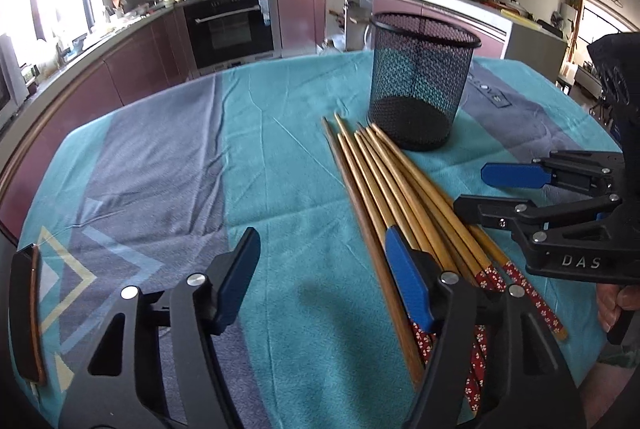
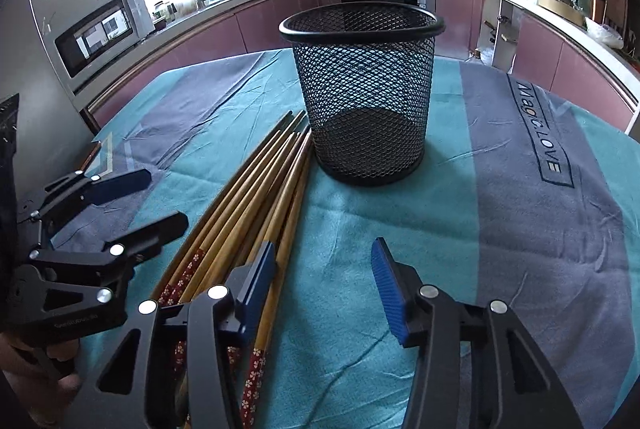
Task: Organize utensils
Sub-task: 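Lower the left tool to the chopsticks and grasp one chopstick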
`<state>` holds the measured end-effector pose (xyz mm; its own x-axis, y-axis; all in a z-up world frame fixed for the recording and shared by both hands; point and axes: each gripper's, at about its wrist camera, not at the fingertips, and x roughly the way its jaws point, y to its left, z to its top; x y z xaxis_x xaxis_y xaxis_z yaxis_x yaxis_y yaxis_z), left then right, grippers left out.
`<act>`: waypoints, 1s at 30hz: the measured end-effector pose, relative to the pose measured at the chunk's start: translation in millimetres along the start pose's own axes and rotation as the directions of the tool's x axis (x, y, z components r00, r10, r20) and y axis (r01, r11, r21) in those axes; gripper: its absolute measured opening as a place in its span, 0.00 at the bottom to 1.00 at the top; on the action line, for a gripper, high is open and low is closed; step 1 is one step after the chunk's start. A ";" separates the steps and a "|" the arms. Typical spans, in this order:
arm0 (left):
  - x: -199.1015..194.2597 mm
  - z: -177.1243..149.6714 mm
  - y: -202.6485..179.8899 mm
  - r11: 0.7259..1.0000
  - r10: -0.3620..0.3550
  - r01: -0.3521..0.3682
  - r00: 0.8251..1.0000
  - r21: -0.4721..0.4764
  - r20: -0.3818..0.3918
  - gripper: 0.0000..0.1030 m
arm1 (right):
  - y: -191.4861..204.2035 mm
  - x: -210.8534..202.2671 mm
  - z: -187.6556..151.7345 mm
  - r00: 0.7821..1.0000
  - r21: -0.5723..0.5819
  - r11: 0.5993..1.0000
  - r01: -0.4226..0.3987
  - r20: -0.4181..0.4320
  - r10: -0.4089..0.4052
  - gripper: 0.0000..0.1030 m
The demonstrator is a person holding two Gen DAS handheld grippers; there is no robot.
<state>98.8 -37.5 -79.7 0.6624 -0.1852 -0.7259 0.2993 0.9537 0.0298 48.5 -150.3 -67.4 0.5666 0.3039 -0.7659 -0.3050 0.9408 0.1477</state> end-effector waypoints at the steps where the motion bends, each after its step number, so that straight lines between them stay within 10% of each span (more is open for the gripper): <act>1: 3.8 0.3 0.2 1.000 -0.005 0.005 1.000 -0.002 -0.015 0.59 | -0.2 0.5 0.6 1.000 -0.001 1.000 0.000 -0.002 0.000 0.46; 16: 27.9 17.0 4.5 1.000 -0.029 0.029 0.996 -0.003 -0.086 0.53 | 12.4 14.0 12.9 0.997 -0.095 0.993 0.064 -0.032 -0.067 0.37; 30: 39.8 31.8 1.3 0.994 -0.089 0.084 0.992 -0.064 -0.089 0.10 | 4.2 16.0 20.8 0.995 -0.048 0.997 -0.061 -0.078 0.058 0.06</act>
<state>147.4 -51.1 -86.7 0.5691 -0.2478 -0.7840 0.3094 0.9480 -0.0750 72.2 -138.4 -66.0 0.4869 0.3450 -0.8025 -0.3754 0.9122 0.1644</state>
